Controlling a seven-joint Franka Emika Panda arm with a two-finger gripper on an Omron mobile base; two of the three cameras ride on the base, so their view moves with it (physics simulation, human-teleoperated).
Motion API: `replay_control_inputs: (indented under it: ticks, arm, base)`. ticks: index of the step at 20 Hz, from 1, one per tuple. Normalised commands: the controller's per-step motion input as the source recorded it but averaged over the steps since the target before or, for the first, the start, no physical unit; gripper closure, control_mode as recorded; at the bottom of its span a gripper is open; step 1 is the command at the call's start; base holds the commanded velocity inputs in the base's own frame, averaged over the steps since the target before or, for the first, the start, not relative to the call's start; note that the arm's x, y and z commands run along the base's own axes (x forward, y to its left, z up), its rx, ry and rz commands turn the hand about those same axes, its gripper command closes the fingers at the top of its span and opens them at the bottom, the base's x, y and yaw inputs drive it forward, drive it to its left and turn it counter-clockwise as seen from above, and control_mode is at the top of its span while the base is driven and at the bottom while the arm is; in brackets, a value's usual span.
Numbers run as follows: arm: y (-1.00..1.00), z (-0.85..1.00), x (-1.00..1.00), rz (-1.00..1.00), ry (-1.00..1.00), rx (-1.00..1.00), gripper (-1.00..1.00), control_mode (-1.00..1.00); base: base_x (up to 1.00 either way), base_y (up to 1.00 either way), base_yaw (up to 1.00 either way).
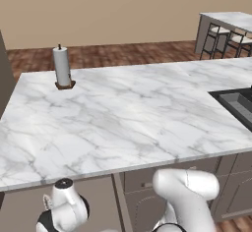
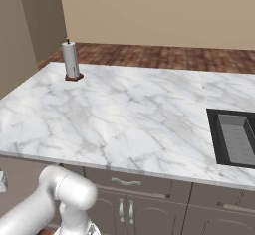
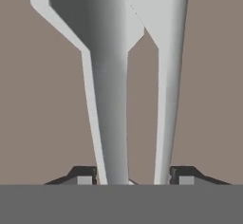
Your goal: Take the tongs from the drawer on the left and place them on the dining counter next to the tray containing the hot dog.
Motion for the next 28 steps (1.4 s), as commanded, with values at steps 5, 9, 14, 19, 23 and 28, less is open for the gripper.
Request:
replay_control_inputs:
  ticks: [5, 9, 14, 19, 23, 28]
  arm:
    - [0.0, 0.58, -0.59, 0.08, 0.07, 0.19, 1.0, -1.0]
    - [-0.05, 0.63, -0.82, 0.08, 0.0, 0.09, 1.0, -1.0]
    - [-0.23, 0.95, -0.83, 0.01, 0.0, 0.02, 1.0, -1.0]
    - [-0.4, 1.0, -0.7, 0.0, 0.0, 0.0, 1.0, -1.0]
    - [-0.5, 1.0, -0.52, 0.0, -0.01, 0.0, 1.0, -1.0]
    - [-0.69, 1.0, -0.44, 0.0, -0.06, 0.0, 1.0, -1.0]
  base:
    - [0.0, 0.0, 0.0]
    - [0.0, 0.0, 0.0]
    - [0.0, 0.0, 0.0]
    - [0.0, 0.0, 0.0]
    - [0.0, 0.0, 0.0]
    - [0.0, 0.0, 0.0]
